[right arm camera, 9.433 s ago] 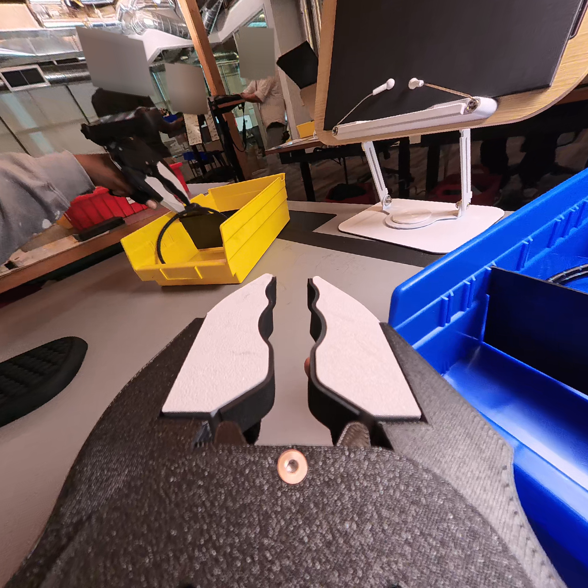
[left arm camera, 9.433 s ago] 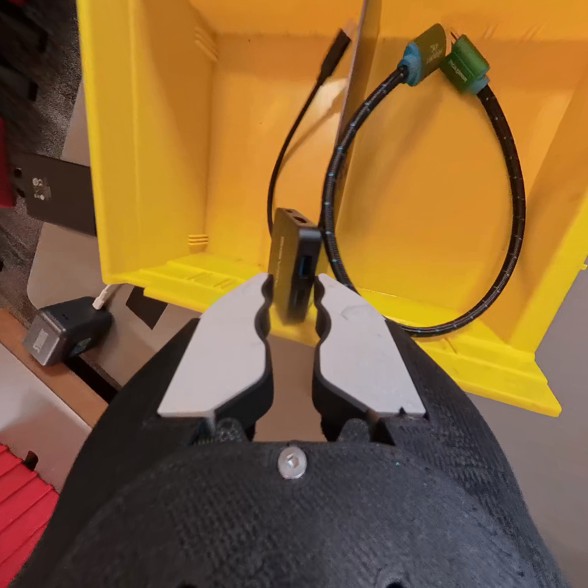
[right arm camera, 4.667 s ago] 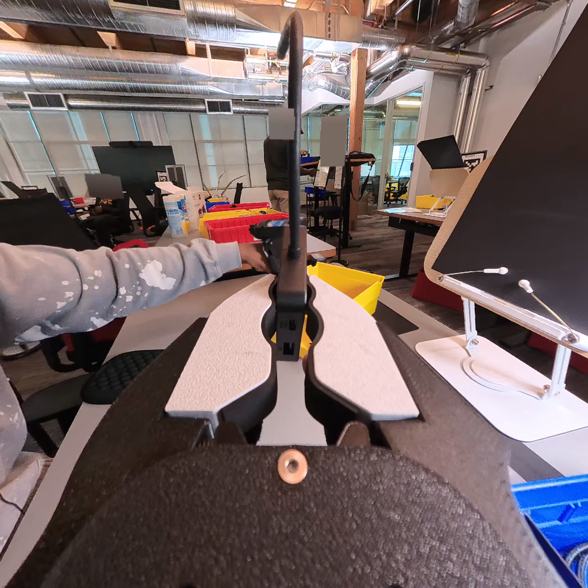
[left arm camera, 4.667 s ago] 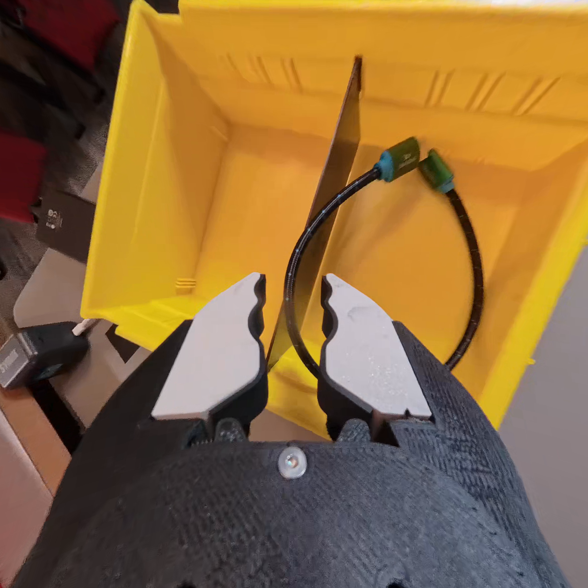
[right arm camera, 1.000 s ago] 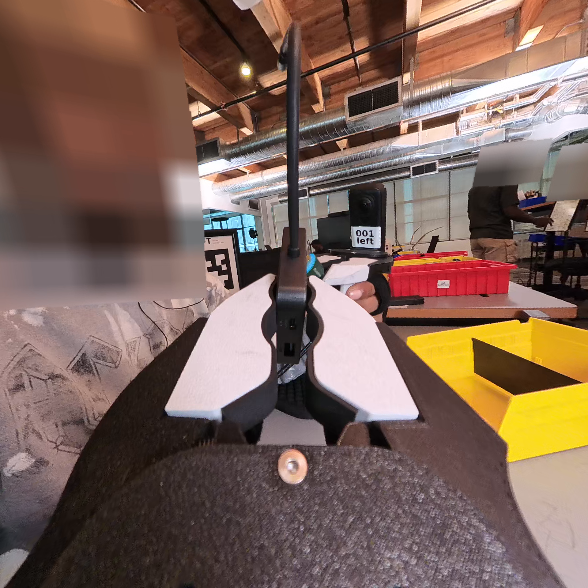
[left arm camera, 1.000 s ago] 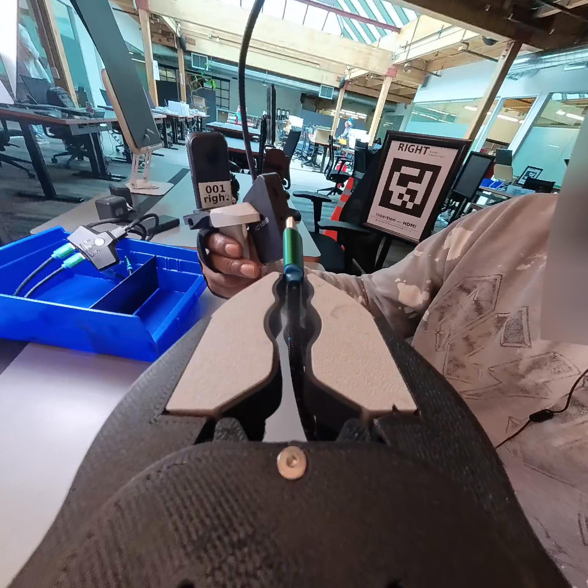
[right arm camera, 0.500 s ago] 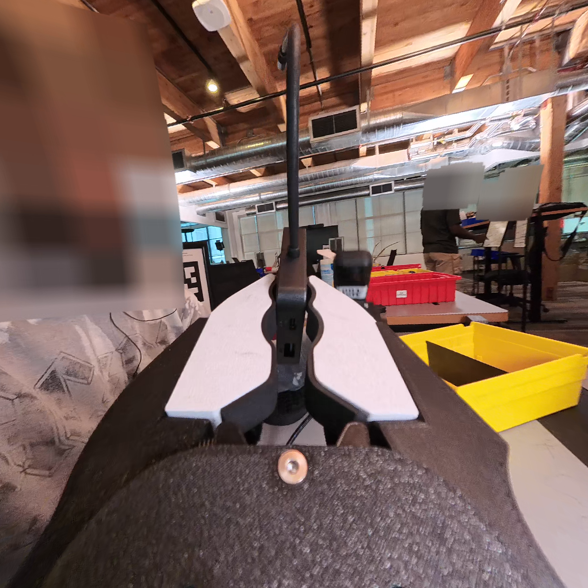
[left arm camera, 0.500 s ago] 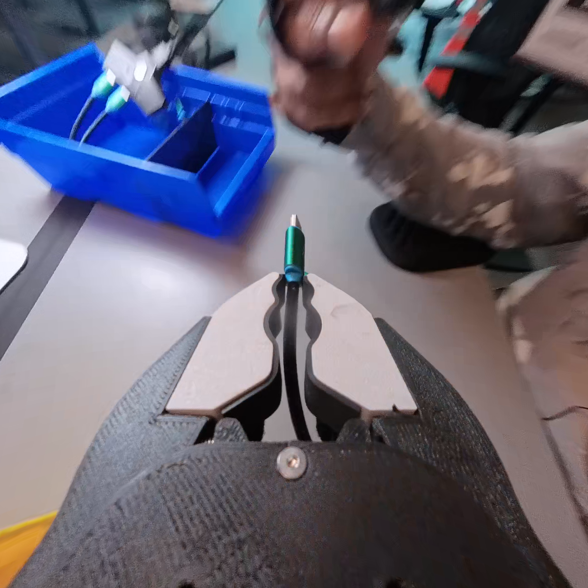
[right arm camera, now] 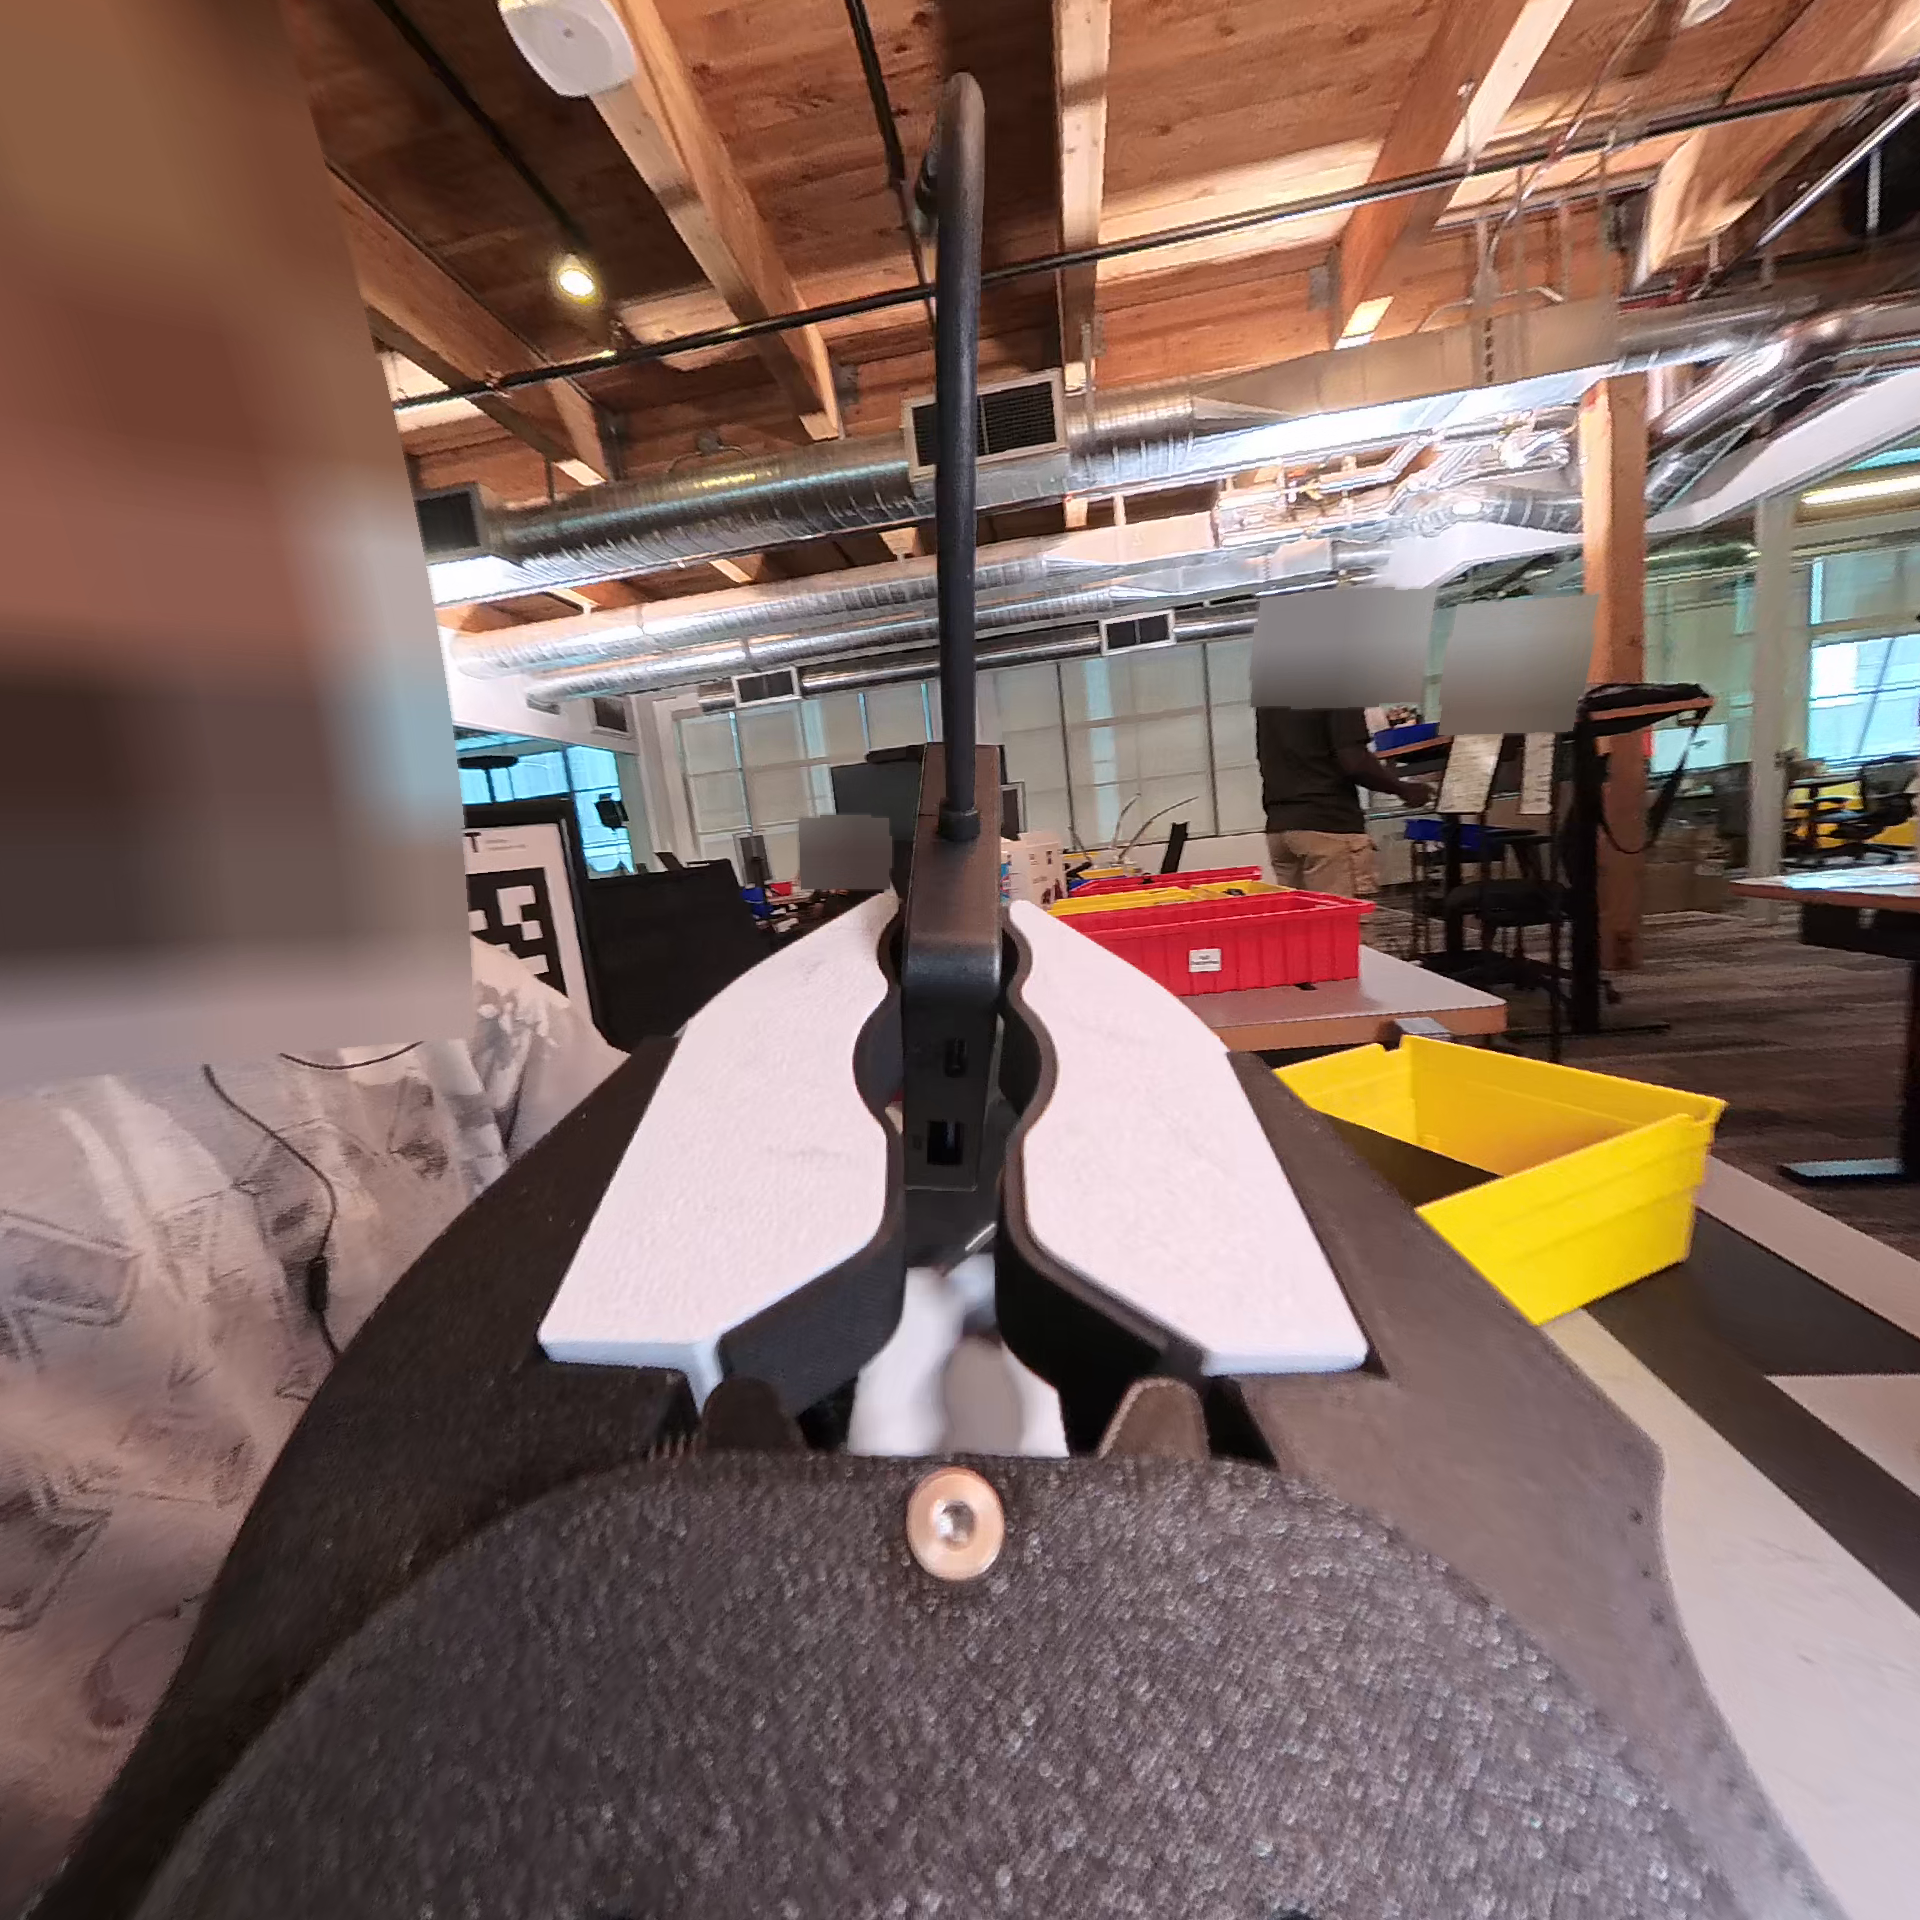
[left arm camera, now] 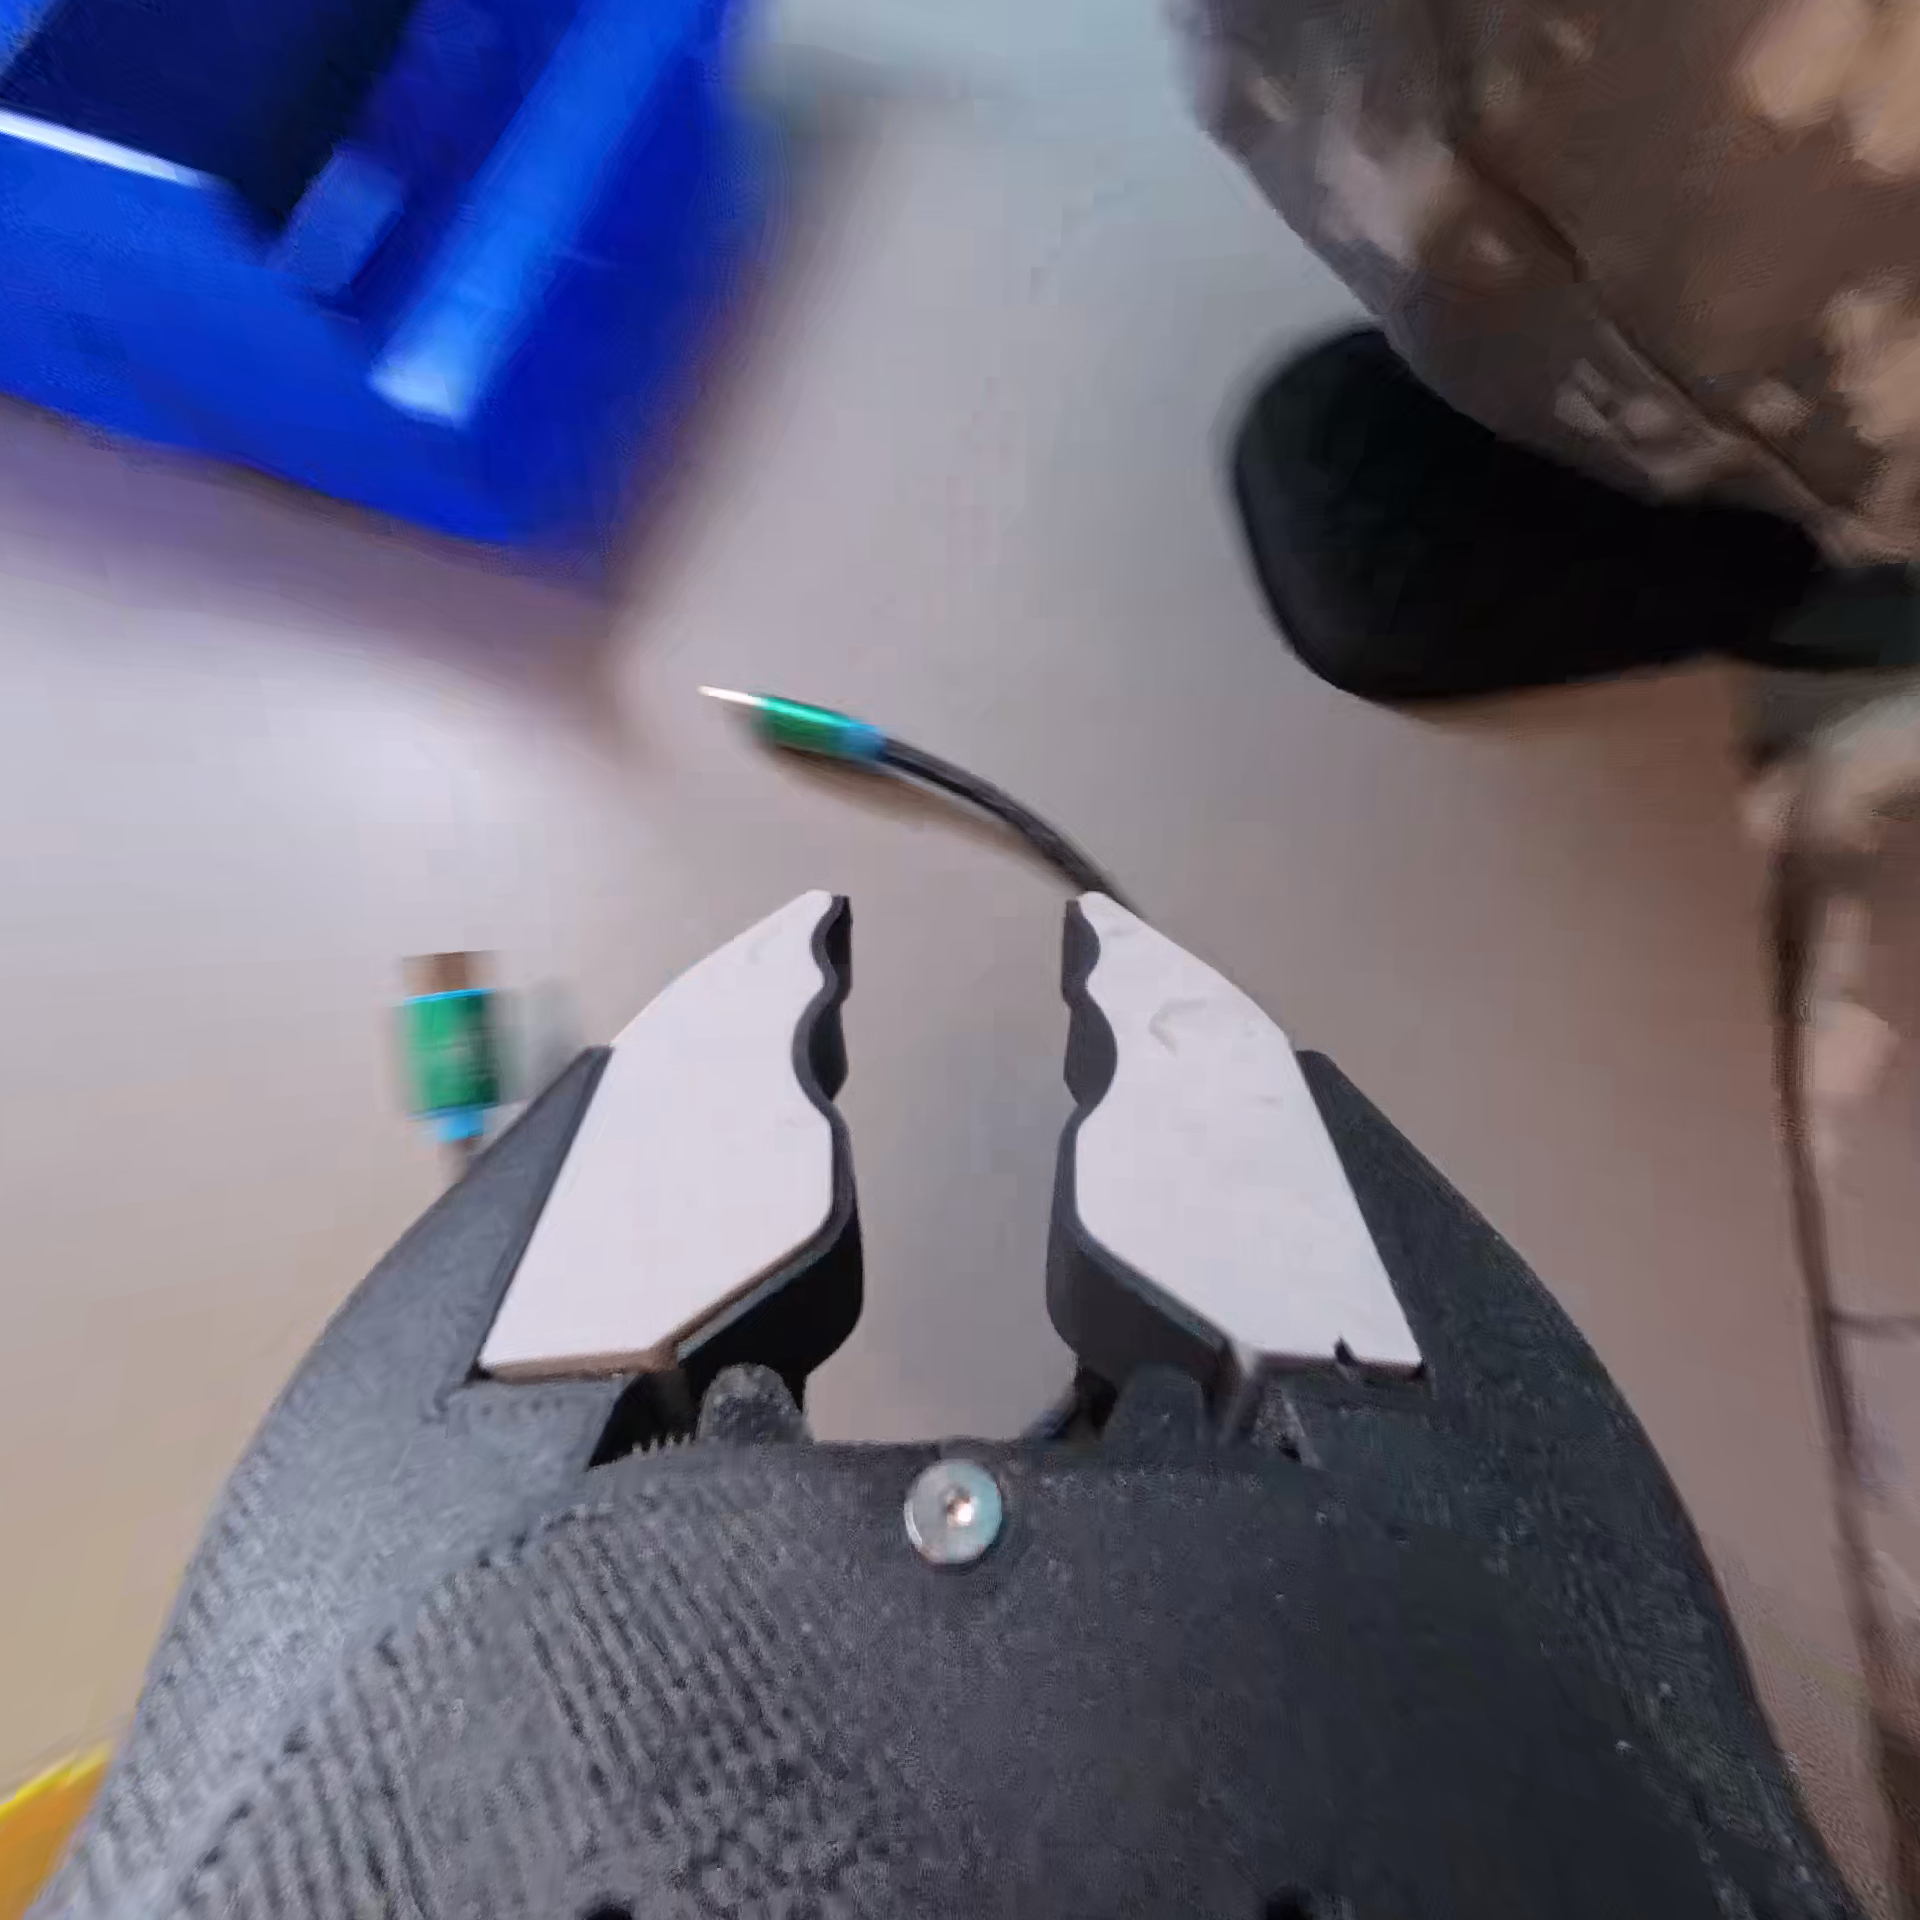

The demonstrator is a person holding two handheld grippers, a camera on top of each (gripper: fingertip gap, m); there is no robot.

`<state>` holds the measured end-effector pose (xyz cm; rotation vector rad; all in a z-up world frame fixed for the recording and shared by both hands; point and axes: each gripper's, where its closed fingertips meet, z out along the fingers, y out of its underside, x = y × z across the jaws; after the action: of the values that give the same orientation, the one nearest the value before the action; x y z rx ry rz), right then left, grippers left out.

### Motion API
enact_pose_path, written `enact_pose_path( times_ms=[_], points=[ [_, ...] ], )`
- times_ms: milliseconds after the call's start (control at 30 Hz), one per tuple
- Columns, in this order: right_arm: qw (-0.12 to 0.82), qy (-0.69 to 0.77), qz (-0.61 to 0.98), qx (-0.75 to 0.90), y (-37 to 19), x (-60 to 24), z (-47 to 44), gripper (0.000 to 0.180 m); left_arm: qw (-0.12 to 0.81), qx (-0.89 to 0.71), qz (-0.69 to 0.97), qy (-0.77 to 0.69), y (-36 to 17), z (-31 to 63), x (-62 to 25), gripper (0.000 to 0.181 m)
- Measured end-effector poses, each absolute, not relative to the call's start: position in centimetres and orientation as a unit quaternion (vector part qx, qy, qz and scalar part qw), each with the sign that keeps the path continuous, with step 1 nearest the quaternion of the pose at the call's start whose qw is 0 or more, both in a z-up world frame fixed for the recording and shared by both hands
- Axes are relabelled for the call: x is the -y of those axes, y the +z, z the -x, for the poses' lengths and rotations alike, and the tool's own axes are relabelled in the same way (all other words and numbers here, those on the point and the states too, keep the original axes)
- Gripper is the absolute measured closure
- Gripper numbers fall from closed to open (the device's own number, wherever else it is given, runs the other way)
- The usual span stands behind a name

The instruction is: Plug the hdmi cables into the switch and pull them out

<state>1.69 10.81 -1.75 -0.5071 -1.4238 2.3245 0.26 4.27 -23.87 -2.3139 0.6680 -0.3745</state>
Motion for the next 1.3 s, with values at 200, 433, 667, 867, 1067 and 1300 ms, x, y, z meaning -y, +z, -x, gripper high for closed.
enact_pose_path(
  times_ms=[200,433,667,867,1067,1300],
  points=[
    [0.2,0.824,0.177,0.499,-0.9,-11.5,-2.3,0.166,0.252,-0.3,0.91,-0.137,-30.9,-4.5,-0.8,0.148],
    [0.211,0.82,0.172,0.503,-0.3,-11.2,-2.8,0.166,0.262,-0.31,0.91,-0.084,-29.5,-4.0,0.5,0.173],
    [0.236,0.83,0.161,0.479,1.4,-12.4,-4.5,0.166,0.487,-0.166,0.787,-0.342,-12.1,-4.3,1.5,0.173],
    [0.245,0.831,0.17,0.47,1.9,-12.9,-4.8,0.166,0.498,0.073,0.69,-0.52,-14.9,2.5,2.3,0.174],
    [0.242,0.83,0.173,0.471,1.7,-13.0,-4.5,0.166,0.46,0.184,0.743,-0.45,-23.2,7.7,4.0,0.173],
    [0.234,0.828,0.185,0.475,1.0,-12.9,-3.7,0.166,0.382,0.173,0.838,-0.348,-27.9,8.4,5.8,0.171]
  ],
)
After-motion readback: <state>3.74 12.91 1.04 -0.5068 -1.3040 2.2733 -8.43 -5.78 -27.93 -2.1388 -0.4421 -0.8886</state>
